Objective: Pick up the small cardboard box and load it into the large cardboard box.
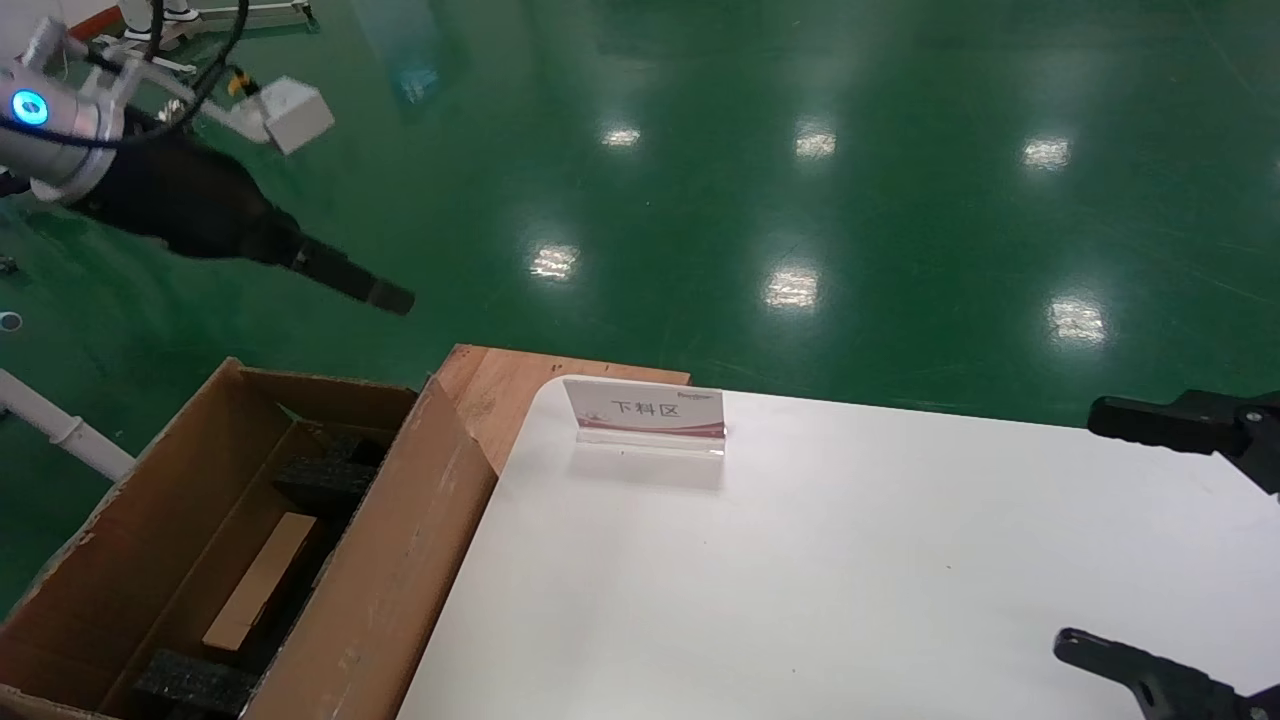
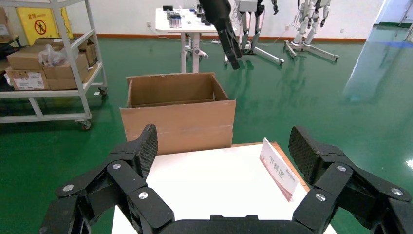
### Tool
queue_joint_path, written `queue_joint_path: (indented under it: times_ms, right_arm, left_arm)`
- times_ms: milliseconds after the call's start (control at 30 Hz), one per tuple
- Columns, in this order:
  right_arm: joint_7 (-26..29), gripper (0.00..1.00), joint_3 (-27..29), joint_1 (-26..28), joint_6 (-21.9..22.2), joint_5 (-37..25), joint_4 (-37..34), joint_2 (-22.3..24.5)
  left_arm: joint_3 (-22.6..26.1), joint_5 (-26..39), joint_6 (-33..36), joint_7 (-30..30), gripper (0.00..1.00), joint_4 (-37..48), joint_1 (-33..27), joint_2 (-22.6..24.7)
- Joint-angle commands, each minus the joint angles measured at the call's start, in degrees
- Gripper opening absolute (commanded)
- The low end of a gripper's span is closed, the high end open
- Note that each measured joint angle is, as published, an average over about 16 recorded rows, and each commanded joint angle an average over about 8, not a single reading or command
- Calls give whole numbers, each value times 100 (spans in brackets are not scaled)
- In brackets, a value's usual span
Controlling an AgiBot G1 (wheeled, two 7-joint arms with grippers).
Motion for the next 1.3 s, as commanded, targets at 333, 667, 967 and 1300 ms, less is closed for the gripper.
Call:
queue_joint_path:
  times_ms: [333,667,967,1300]
  right_arm:
    - [-2,100,-2,1,0,2,-4,1]
    - [-4,100,-5,3,0,3,-5,2]
    - [-5,100,-8,3,1,5,-5,3]
    - [-7,100,-11,4,2,7,-5,4]
  left_arm:
    - [-1338,6,67,339,100,-608,753,-139]
    - [-3364,105,254,817,100,-1435,2060,-315]
    - [-5191,194,422,1248,100,-2181,3238,-473]
    - [-7223,292,608,1727,100,-3010,4548,-648]
